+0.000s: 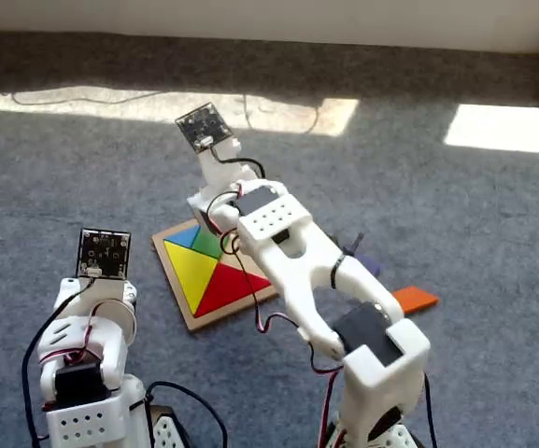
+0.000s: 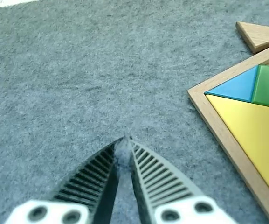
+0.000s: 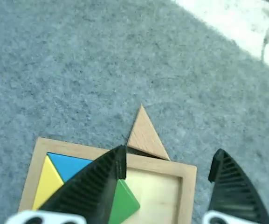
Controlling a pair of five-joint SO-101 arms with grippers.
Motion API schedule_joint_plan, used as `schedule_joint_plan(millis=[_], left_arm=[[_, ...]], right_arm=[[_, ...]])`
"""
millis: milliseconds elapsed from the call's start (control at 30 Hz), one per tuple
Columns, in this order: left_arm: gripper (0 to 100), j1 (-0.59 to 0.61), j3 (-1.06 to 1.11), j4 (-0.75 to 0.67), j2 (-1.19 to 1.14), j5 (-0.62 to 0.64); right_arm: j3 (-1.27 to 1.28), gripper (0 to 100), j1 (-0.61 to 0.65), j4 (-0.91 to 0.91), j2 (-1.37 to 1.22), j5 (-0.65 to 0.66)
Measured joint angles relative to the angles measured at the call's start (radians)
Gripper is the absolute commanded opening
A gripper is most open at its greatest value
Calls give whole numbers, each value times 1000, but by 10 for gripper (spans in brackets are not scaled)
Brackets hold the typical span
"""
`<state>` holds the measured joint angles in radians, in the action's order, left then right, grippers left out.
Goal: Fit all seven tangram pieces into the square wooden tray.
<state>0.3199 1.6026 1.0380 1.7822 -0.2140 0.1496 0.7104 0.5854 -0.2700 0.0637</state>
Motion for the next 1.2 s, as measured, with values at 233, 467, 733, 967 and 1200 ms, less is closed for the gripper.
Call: schedule_joint_plan(millis=[233,467,733,967,1200], left_arm=[[11,0,0,0,0,0],[11,0,0,0,0,0],[11,0,0,0,0,0],[11,0,0,0,0,0],[11,0,0,0,0,0]], right_arm=[[-209,282,6,57,-242,9],[-348,248,6,117,-387,84],[-466,5,6,230,-440,196],[-474,6,-32,313,-439,219],[-476,6,-44,427,-419,219]])
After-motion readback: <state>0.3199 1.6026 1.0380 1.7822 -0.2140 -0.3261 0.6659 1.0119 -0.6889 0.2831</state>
